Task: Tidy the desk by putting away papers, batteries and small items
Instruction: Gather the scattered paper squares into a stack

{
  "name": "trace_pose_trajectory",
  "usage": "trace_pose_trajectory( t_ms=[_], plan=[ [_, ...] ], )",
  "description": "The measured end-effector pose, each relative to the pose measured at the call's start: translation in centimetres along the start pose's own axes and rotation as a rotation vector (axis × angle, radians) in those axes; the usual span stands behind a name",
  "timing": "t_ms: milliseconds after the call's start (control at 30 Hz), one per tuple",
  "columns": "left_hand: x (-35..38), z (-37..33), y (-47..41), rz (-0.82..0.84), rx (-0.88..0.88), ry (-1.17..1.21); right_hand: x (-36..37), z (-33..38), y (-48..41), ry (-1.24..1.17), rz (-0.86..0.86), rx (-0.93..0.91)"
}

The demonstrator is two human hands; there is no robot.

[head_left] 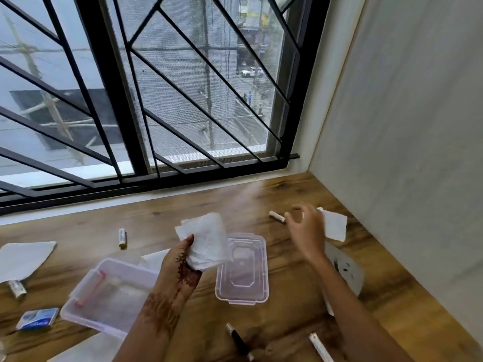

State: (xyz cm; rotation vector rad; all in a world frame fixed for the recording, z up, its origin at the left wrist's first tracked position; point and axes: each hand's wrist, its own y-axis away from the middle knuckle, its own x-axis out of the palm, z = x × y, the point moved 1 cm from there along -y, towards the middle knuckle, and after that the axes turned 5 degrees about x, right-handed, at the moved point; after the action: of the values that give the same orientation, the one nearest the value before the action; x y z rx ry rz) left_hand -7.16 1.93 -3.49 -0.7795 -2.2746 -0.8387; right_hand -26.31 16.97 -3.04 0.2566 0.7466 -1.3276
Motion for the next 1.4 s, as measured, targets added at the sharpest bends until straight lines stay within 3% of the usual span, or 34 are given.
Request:
trace_pose_trajectory(
  t_ms=[100, 333, 767, 867, 1000, 1200, 1400],
  plan=[
    [-0.1, 0.2, -0.1, 0.022, -0.012, -0.007, -2.0, -5.1, -2.6, 0.150, -0.090, 0.202],
    [0.1, 0.8, -0.7, 0.019, -0.051, -0.049, -3.0, -12.8, -5.7, 0.171, -0.013, 0.528],
    [0.0, 1.6, -1.6, -0.044, -0.075, -0.093, -1.5, -10.4, -6.8, 0.093, -0.015, 0.610],
    [-0.3, 1.6, -1.9, -0.047, -0.073, -0.072, -1.1, -9.8, -6.6, 0.011, -0.042, 0.591],
    [-0.4, 1.8, -1.8, -0.025, -0.070, -0.052, -0.4, -8.9, -6.4, -0.018, -0.046, 0.410],
    [-0.6, 1.7, -1.6, -0.007, -0.054, -0.043, 1.3, -8.2, -6.2, 0.265, 0.122, 0.091],
    [-0.1, 1.3, -1.2, -0.039, -0.035, -0.011, 1.4, -7.7, -6.1, 0.453, 0.182, 0.006]
  ],
)
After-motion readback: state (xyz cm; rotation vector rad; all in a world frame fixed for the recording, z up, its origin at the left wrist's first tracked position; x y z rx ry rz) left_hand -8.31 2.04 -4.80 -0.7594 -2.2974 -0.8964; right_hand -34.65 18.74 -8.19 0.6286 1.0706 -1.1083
